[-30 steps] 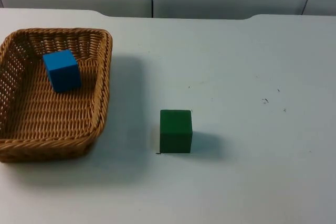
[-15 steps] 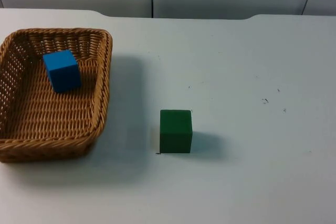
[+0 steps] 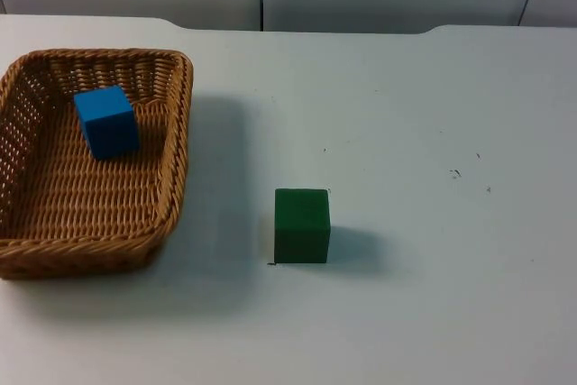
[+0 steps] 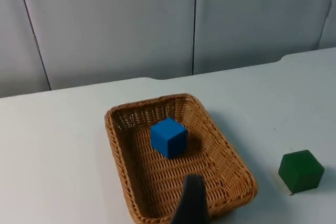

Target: Pick up the basket with the left hand and place the blue cube into the basket with the right hand.

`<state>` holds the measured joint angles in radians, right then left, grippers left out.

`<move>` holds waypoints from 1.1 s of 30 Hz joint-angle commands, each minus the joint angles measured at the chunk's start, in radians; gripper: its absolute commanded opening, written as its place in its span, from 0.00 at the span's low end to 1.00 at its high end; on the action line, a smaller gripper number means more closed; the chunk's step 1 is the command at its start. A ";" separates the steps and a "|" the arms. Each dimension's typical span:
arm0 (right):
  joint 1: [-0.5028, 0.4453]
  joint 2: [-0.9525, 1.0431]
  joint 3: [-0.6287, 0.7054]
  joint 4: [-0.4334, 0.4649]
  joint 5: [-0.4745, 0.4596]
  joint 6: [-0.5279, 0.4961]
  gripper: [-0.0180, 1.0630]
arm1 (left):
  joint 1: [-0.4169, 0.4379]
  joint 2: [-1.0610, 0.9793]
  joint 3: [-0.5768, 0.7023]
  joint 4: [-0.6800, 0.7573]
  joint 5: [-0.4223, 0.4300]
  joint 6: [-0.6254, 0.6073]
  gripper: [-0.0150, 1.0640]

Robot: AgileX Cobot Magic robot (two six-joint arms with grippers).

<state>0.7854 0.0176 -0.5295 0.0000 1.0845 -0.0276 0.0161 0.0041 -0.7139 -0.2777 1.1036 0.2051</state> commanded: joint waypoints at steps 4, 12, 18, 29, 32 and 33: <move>0.002 -0.018 0.020 0.007 -0.006 0.006 0.82 | 0.002 -0.004 0.097 0.000 -0.006 -0.006 0.64; 0.002 -0.018 0.020 0.007 -0.006 0.006 0.82 | 0.002 -0.004 0.200 0.012 -0.028 -0.007 0.64; 0.002 -0.018 0.020 0.006 -0.006 0.006 0.82 | 0.002 -0.004 0.200 0.056 -0.026 -0.035 0.64; 0.002 -0.018 0.020 0.000 -0.006 0.006 0.86 | 0.002 -0.004 0.200 0.096 -0.028 -0.085 0.99; 0.002 -0.018 0.020 0.000 -0.006 0.006 0.95 | 0.002 -0.004 0.200 0.101 -0.028 -0.093 0.99; 0.002 -0.018 0.020 0.000 -0.006 0.006 0.99 | 0.002 -0.004 0.200 0.101 -0.028 -0.093 0.99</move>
<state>0.7854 0.0048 -0.5172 0.0000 1.0866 -0.0236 0.0161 0.0041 -0.5145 -0.1836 1.0872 0.1230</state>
